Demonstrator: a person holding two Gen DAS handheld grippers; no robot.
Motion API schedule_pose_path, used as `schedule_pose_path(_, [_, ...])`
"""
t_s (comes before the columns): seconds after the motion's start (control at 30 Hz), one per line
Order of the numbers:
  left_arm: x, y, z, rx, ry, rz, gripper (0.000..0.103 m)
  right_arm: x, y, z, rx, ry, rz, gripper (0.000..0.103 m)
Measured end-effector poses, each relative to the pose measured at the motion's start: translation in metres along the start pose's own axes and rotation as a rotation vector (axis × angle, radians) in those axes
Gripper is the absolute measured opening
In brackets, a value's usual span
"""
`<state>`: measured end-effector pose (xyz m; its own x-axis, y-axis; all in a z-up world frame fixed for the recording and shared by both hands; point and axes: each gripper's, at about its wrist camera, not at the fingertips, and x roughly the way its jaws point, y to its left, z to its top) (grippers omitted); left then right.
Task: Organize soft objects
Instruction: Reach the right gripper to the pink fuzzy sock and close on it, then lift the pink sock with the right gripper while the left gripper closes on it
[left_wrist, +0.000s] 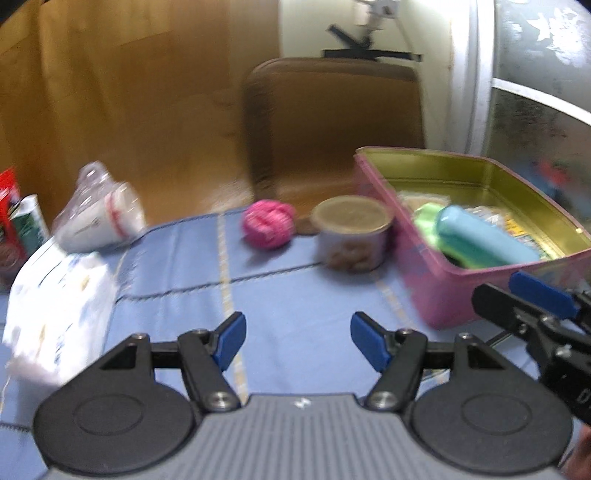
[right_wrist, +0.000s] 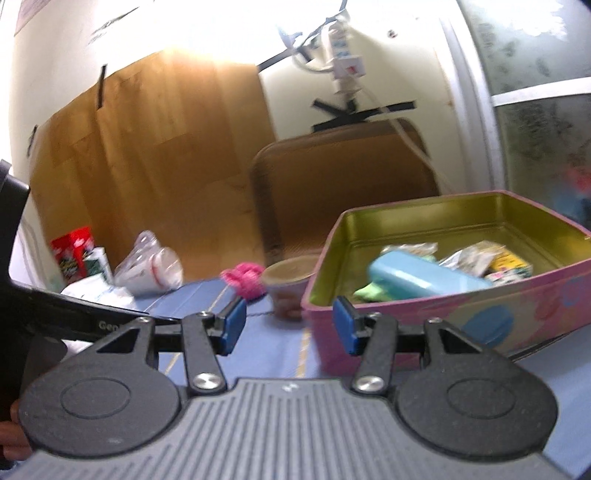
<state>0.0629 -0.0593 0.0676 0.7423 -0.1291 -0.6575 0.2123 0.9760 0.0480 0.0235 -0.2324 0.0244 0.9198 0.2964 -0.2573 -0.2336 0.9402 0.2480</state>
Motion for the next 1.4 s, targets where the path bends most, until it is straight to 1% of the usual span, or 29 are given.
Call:
schedule_pose_path(0.17, [-0.001,0.033,-0.02,-0.049,0.012,0.045,0.064,0.01,0.027,-0.006,-0.035,0.047,0.036,0.055])
schedule_pose_path(0.43, [0.005,0.082,-0.046,-0.098,0.021,0.126,0.065,0.028,0.065,-0.01,-0.108,0.101,0.077,0.054])
schedule_pose_path(0.6, [0.015,0.11,-0.059,-0.143,0.036,0.145,0.065,0.057,0.088,-0.008,-0.186,0.135,0.105,0.045])
schedule_pose_path(0.63, [0.018,0.114,-0.062,-0.152,0.038,0.143,0.065,0.067,0.092,-0.005,-0.21,0.139,0.103,0.044])
schedule_pose_path(0.67, [0.021,0.117,-0.065,-0.161,0.036,0.137,0.067,0.077,0.096,-0.002,-0.233,0.143,0.096,0.043])
schedule_pose_path(0.7, [0.023,0.119,-0.07,-0.153,0.007,0.145,0.069,0.091,0.1,0.003,-0.261,0.149,0.086,0.041])
schedule_pose_path(0.73, [0.025,0.118,-0.075,-0.128,-0.027,0.163,0.078,0.102,0.104,0.007,-0.283,0.154,0.078,0.041])
schedule_pose_path(0.87, [0.025,0.123,-0.076,-0.159,-0.038,0.148,0.076,0.165,0.116,0.035,-0.366,0.192,0.024,0.041])
schedule_pose_path(0.97, [0.024,0.122,-0.076,-0.159,-0.04,0.155,0.076,0.22,0.115,0.053,-0.378,0.279,-0.016,0.042])
schedule_pose_path(1.03, [0.024,0.122,-0.076,-0.165,-0.041,0.157,0.076,0.25,0.112,0.056,-0.375,0.352,-0.028,0.051])
schedule_pose_path(1.07, [0.024,0.122,-0.076,-0.165,-0.042,0.157,0.076,0.265,0.11,0.055,-0.372,0.393,-0.048,0.058])
schedule_pose_path(1.13, [0.025,0.122,-0.076,-0.164,-0.041,0.158,0.076,0.29,0.106,0.047,-0.389,0.457,-0.114,0.058])
schedule_pose_path(1.17, [0.025,0.122,-0.076,-0.166,-0.041,0.158,0.076,0.295,0.106,0.043,-0.409,0.459,-0.128,0.057])
schedule_pose_path(1.2, [0.026,0.123,-0.076,-0.165,-0.042,0.158,0.076,0.292,0.107,0.04,-0.422,0.447,-0.123,0.053])
schedule_pose_path(1.23, [0.026,0.123,-0.076,-0.164,-0.042,0.157,0.076,0.288,0.111,0.039,-0.436,0.439,-0.123,0.052])
schedule_pose_path(1.33, [0.027,0.124,-0.076,-0.165,-0.041,0.157,0.076,0.257,0.12,0.034,-0.45,0.423,-0.014,0.051])
schedule_pose_path(1.4, [0.026,0.123,-0.076,-0.166,-0.041,0.157,0.076,0.223,0.12,0.026,-0.445,0.415,0.065,0.051])
